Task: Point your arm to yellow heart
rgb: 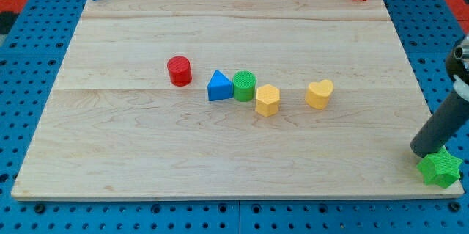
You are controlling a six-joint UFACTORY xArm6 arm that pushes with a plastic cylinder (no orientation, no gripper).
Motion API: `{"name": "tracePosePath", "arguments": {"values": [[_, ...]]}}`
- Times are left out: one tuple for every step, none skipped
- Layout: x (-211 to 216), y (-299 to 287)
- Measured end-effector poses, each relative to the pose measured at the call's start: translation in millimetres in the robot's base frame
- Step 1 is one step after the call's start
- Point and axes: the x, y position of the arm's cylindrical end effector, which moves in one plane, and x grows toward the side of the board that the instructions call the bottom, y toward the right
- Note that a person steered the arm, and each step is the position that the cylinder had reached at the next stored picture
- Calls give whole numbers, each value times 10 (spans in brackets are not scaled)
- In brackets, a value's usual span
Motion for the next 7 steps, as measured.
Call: {"name": "tracePosePath", "arguments": {"values": [[-35, -323], [-266, -716], [-270, -716], [-305, -688], [-531, -622], [-1003, -875], [-1413, -1253]]}}
